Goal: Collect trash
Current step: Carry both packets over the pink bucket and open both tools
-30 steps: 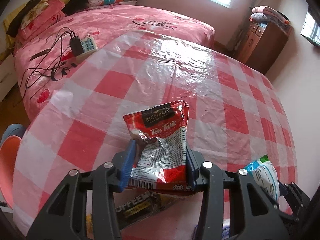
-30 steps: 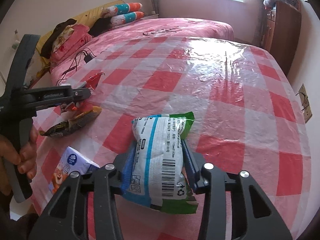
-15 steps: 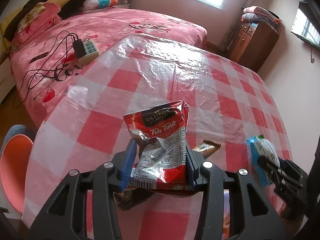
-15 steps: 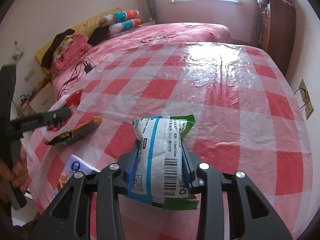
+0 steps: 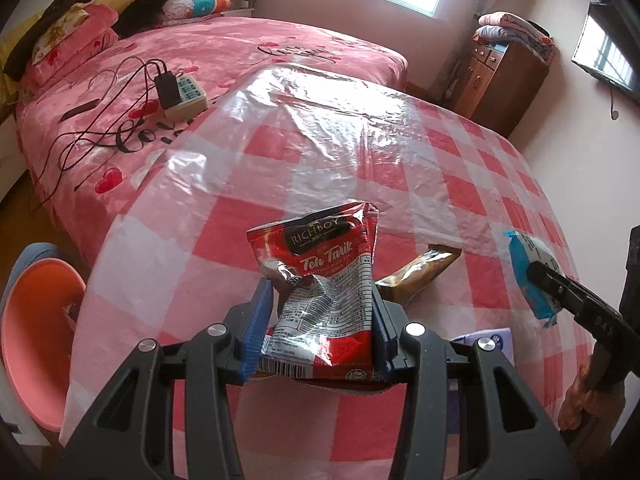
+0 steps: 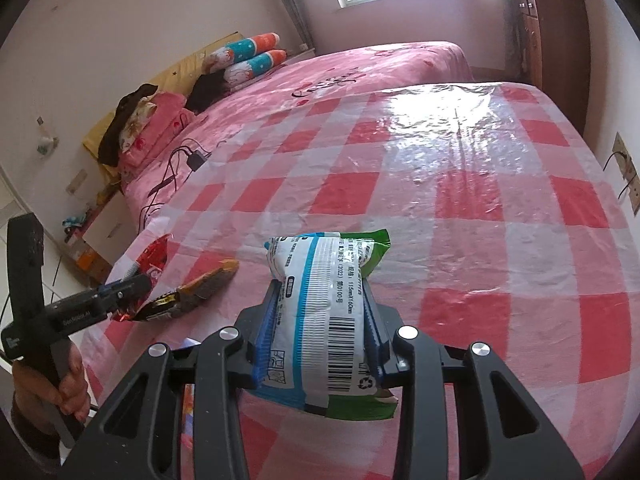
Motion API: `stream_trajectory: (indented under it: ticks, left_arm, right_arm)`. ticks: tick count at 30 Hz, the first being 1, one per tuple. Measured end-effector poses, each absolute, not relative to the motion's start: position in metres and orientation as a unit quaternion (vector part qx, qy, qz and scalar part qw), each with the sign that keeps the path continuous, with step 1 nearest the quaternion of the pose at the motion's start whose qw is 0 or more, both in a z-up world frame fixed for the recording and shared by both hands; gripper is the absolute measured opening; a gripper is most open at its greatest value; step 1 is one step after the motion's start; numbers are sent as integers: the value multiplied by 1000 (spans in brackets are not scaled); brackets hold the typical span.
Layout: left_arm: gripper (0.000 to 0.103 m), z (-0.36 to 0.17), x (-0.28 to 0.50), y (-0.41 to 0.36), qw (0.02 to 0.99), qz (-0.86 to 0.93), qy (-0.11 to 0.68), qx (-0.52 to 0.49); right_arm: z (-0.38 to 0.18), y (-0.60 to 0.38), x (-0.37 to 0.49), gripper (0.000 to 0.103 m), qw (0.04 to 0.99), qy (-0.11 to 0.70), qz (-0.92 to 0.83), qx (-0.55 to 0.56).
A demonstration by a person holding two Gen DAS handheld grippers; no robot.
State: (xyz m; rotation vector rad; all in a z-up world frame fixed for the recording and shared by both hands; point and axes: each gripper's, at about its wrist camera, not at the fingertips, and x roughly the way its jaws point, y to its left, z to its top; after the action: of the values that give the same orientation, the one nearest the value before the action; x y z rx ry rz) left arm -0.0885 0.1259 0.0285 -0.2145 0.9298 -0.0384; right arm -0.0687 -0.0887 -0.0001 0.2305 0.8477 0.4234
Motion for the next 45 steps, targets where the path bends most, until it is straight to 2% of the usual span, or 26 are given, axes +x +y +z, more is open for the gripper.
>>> stream_trajectory:
  ticks: [23, 45]
  left_arm:
    - [46, 25, -122, 198, 885, -30, 435, -164]
    - [46, 25, -175, 304, 885, 18, 394, -247]
  right_arm:
    - [33, -11, -82, 38, 873, 401, 261, 98]
    - [45, 157, -117, 38, 818, 415, 398, 8]
